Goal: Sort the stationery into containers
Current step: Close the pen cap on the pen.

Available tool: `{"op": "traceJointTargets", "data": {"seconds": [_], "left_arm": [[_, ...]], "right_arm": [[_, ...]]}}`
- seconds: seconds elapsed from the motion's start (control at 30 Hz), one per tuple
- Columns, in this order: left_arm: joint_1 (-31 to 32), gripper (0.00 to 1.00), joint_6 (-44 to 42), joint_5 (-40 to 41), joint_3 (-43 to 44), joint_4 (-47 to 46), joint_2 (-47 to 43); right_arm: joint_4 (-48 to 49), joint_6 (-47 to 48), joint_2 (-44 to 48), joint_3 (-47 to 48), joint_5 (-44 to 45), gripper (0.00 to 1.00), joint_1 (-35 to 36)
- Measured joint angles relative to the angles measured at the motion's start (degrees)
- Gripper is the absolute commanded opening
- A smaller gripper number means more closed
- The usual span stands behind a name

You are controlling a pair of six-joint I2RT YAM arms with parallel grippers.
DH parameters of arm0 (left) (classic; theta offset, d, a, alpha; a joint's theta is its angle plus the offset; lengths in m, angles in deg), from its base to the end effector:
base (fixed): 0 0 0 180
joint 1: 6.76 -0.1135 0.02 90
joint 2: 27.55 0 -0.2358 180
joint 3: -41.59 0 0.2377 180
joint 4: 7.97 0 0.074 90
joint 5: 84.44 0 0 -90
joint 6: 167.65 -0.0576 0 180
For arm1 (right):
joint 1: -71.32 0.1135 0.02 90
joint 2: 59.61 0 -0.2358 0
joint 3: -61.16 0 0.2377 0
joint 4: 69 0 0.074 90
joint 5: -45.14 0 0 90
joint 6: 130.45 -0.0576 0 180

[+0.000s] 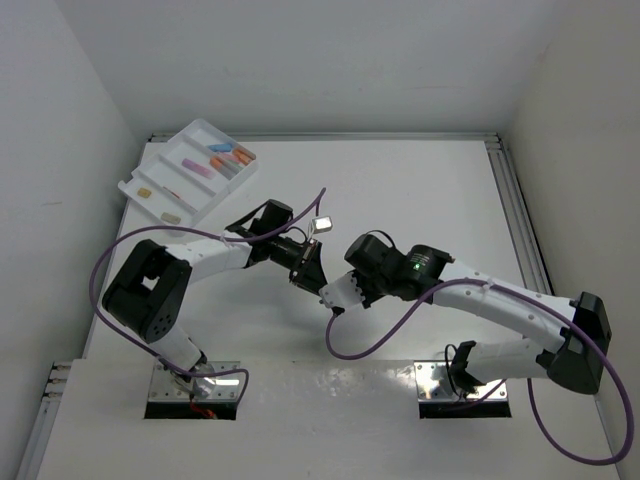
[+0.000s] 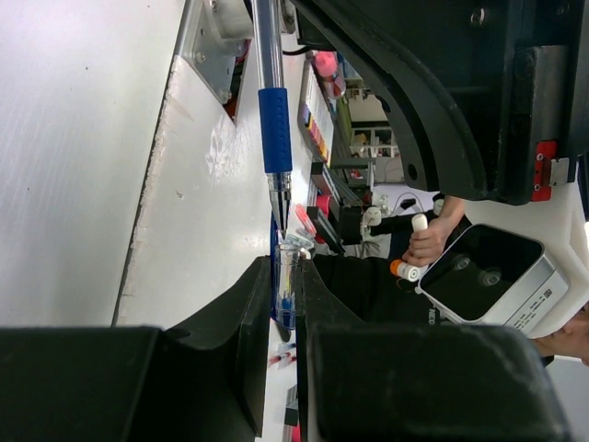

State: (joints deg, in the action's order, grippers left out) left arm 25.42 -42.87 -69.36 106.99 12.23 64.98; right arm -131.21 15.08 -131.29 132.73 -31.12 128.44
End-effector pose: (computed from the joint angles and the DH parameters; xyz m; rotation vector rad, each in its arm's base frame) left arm 0.2262 -0.2081 0.1752 -0.6145 -2.2370 1.8992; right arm 0.1439 0.1974 0.2218 -2.1532 1.5288 -0.3090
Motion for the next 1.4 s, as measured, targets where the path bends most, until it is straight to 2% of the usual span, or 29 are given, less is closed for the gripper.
{"op": "traceJointTargets", "data": {"seconds": [1.03, 1.4], "left_arm": [[0.0, 0.00, -0.1, 0.8, 0.5, 1.2, 2.3], [0.0, 0.00, -1.6, 0.9, 2.7, 4.1, 2.3]], "right_arm": [[0.5, 2.4, 0.0, -1.1, 1.4, 0.00, 3.0], [-0.8, -1.4, -3.3, 0.7, 2.5, 0.00, 6.6]]}}
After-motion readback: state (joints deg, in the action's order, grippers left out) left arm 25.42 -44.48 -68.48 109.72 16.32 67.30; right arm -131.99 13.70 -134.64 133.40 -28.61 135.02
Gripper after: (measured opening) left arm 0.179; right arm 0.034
